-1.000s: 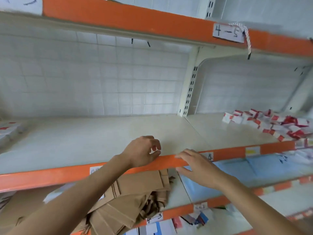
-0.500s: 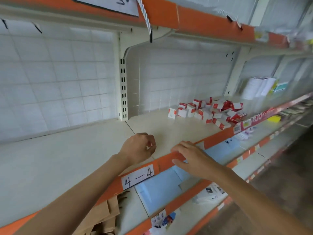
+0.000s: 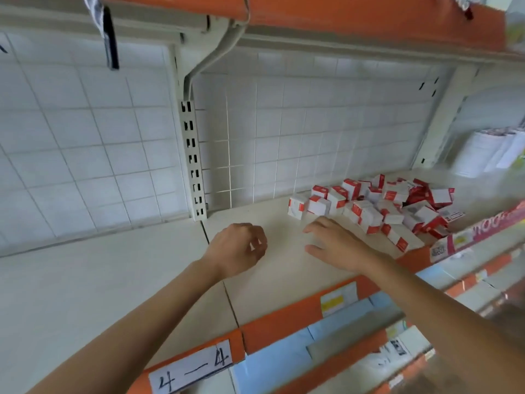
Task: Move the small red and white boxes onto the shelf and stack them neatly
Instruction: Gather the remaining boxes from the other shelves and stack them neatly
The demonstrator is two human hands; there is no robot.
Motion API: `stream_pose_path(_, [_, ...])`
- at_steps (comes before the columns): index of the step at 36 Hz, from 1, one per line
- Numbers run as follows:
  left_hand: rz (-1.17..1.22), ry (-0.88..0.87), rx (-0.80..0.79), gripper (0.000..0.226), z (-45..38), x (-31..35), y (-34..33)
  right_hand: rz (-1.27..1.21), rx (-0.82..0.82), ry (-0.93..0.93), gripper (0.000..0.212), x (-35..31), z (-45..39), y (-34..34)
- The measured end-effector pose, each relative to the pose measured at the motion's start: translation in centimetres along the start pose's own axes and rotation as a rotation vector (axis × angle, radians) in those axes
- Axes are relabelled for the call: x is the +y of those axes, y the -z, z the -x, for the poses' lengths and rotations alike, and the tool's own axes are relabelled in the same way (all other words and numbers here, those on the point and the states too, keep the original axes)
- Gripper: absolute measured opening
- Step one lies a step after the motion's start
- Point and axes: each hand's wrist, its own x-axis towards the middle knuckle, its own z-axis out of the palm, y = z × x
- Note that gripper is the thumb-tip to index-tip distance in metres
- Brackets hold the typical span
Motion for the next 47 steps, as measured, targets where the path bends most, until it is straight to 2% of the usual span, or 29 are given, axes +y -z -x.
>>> stream_pose_path(5, [0.025, 0.138, 0.065, 0.010, 1.0, -1.2, 0.9, 0.055, 0.024, -0.010, 0.051, 1.6, -4.2, 0.4])
stream_pose_path(13, [0.018, 0.286, 0.141, 0.011, 2.0, 0.2, 0.6, 0.048, 0.093, -0.037, 0.045, 3.0, -9.1, 0.5])
stream_pose_path(20, [-0.019, 0.340, 0.168, 0.013, 1.3, 3.0, -0.4, 0.046, -0.001, -0.007, 0.045, 4.9, -11.0, 0.0])
stream_pose_path(24, [-0.032, 0.396, 0.216, 0.010, 1.9, 4.1, -0.8, -0.155, 0.042, -0.023, 0.036, 5.3, -11.2, -0.2])
stream_pose_path(26, [-0.045, 0.439, 0.230, 0.011, 2.6, 4.6, -1.1, -0.235, -0.010, -0.004, 0.038, 5.2, -10.9, 0.1])
stream_pose_path(30, [-0.083, 0.518, 0.253, 0.012, 4.3, 5.7, -2.1, -0.243, -0.137, 0.110, 0.038, 4.6, -10.5, -0.8])
stream_pose_path(34, [-0.115, 0.600, 0.292, 0.012, 6.8, 7.0, -2.7, -0.339, -0.220, 0.245, 0.036, 2.1, -9.4, -1.5])
stream_pose_path(37, [-0.157, 0.660, 0.316, 0.013, 9.2, 7.3, -2.2, -0.458, -0.280, 0.351, 0.027, -0.8, -8.6, -1.6])
stream_pose_path(43, [-0.212, 0.780, 0.402, 0.014, 15.6, 7.6, 0.3, -0.575, -0.382, 0.565, 0.025, -8.8, -5.4, -1.0])
stream_pose_path(47, [-0.230, 0.828, 0.430, 0.014, 20.5, 7.2, 1.6, -0.570, -0.423, 0.680, 0.031, -14.3, -2.6, -1.0])
